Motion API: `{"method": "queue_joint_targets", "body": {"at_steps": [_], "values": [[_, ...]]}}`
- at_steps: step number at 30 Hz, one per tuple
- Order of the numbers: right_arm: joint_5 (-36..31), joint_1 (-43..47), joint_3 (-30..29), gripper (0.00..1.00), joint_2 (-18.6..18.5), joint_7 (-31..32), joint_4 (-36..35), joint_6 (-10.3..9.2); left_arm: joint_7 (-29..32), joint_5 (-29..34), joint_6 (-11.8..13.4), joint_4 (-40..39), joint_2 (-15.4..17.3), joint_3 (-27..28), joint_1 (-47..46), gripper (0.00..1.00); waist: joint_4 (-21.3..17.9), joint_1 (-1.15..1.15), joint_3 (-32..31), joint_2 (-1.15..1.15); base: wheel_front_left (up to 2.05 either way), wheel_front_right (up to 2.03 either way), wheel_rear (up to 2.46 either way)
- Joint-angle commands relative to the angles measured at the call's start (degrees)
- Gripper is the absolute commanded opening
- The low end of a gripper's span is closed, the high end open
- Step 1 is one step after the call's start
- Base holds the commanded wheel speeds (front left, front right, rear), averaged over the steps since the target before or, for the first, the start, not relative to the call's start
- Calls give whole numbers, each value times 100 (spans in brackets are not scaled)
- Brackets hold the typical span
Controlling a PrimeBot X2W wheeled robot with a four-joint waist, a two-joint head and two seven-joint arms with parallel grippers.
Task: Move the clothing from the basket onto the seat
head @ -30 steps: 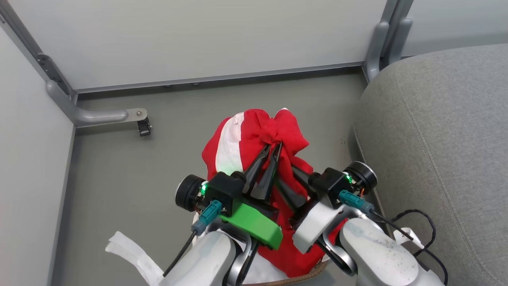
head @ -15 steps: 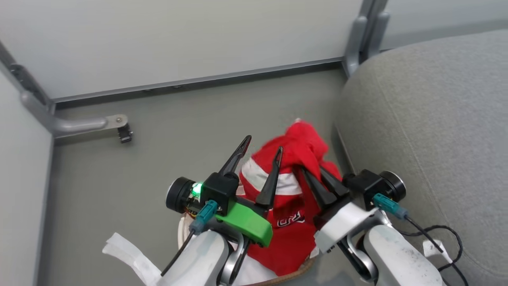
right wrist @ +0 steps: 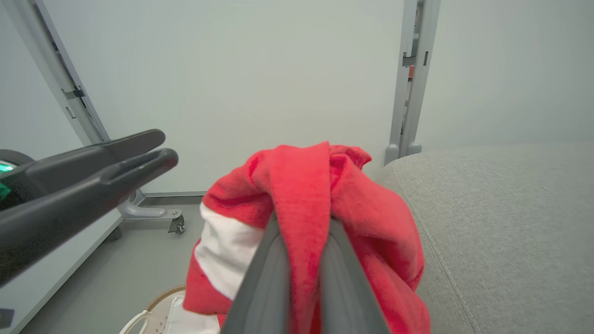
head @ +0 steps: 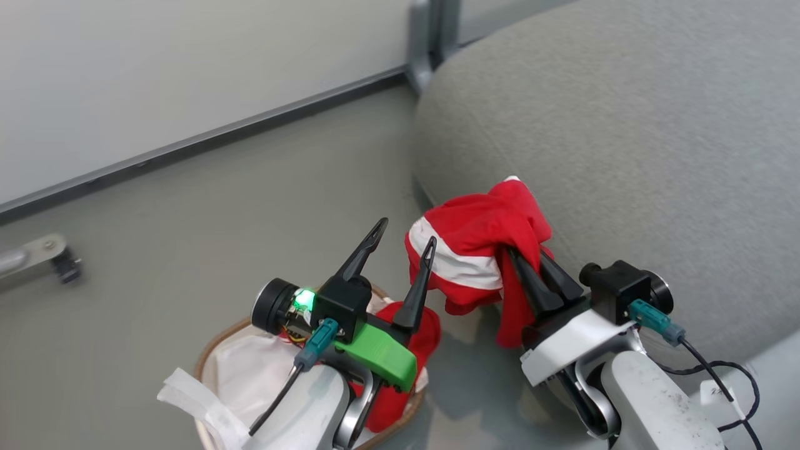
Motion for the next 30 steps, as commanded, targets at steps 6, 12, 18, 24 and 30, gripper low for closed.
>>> {"method": "queue_joint_targets", "body": {"at_steps": [6, 12, 18, 24, 30], "values": [[-57, -3, -462, 0, -107, -27, -72, -4, 3, 130, -128, 186, 31, -12, -118, 100, -1159, 0, 477, 0, 0, 0, 0], [-230, -469, -778, 0, -468, -27, -81, -4, 3, 245, -205, 408, 33, -51, -249, 100, -1112, 0, 788, 0, 0, 0, 0], [-288, -1339, -1022, 0, -963, -26, 138, -4, 4, 357, -268, 530, 35, -63, -492, 100, -805, 0, 1343, 0, 0, 0, 0], [-297, -2309, -1119, 0, -1456, -27, 699, -5, 3, 571, -348, 529, 29, -118, -897, 100, -366, 0, 2010, 0, 0, 0, 0], [-321, -3226, -1292, 0, -1854, -27, 1399, -5, 3, 699, -324, 392, 31, -260, -1313, 100, 62, 0, 2660, 0, 0, 0, 0]]}}
